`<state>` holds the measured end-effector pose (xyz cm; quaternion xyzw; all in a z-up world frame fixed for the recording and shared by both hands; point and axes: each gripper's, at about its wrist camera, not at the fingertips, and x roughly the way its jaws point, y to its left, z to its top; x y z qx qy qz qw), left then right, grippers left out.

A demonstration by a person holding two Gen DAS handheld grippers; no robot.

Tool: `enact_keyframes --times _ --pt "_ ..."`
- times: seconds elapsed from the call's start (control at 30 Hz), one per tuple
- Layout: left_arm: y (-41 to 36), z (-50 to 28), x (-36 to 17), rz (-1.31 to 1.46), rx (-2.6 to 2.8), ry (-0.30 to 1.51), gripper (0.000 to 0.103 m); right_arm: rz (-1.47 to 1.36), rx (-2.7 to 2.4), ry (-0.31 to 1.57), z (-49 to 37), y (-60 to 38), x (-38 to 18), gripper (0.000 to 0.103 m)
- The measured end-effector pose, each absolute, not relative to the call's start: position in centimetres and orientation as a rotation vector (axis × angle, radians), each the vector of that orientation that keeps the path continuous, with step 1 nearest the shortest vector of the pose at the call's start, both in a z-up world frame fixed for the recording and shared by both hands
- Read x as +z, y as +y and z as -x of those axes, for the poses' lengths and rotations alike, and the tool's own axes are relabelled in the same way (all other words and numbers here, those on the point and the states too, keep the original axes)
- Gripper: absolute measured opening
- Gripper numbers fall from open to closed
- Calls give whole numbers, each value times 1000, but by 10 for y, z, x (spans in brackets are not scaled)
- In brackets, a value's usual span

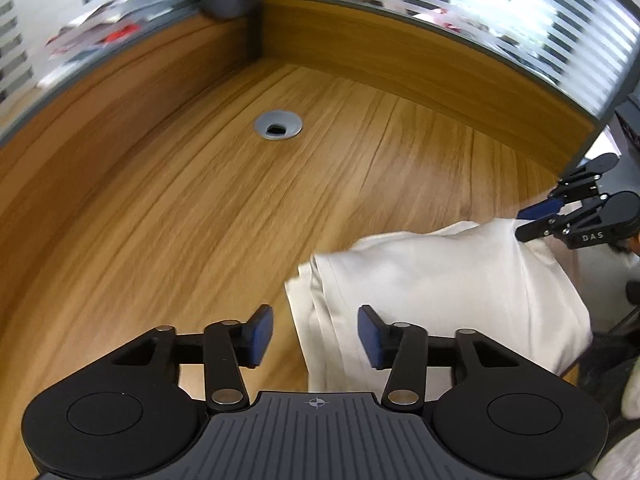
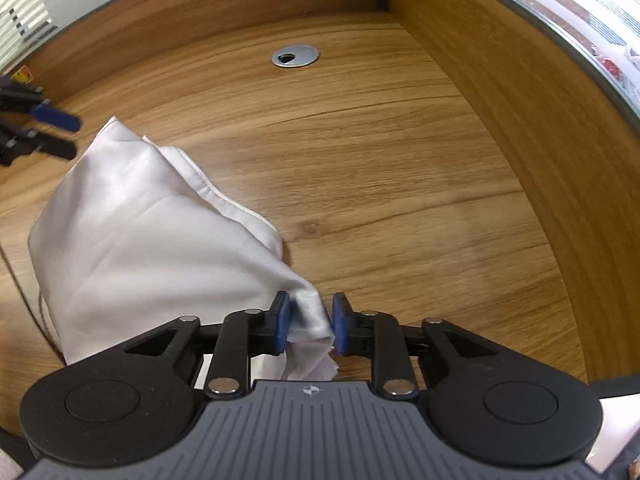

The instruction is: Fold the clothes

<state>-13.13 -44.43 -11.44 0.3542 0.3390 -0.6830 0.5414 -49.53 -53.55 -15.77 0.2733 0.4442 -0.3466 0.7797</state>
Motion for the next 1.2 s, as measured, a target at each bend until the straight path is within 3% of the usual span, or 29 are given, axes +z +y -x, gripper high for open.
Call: enact_keyframes --times 0.27,0.33,0.4,0.8,0.87,0.93,1.13,1.2 --pt "-428 145 -112 -732 -1599 842 51 -617 -755 834 514 -520 -115 25" --pt "-431 152 -115 -724 -1610 853 44 -606 -714 829 511 -513 -113 25" --pt "-438 159 -120 -728 -1612 876 40 -607 -675 828 506 -509 -116 25" --pt "-476 164 -145 -772 -1531 960 36 -637 -651 925 487 -514 -157 25" --pt "-475 161 -140 -745 -1533 959 40 -635 -649 918 489 -513 -152 26" --pt "-472 157 -133 -719 -1533 941 62 -635 -648 908 491 -513 -148 28" --pt "-475 139 -139 -706 -1501 1003 73 -665 -670 896 507 -511 -139 45" --pt "-478 134 -145 -703 -1486 1053 75 -687 -687 887 514 -510 -138 58"
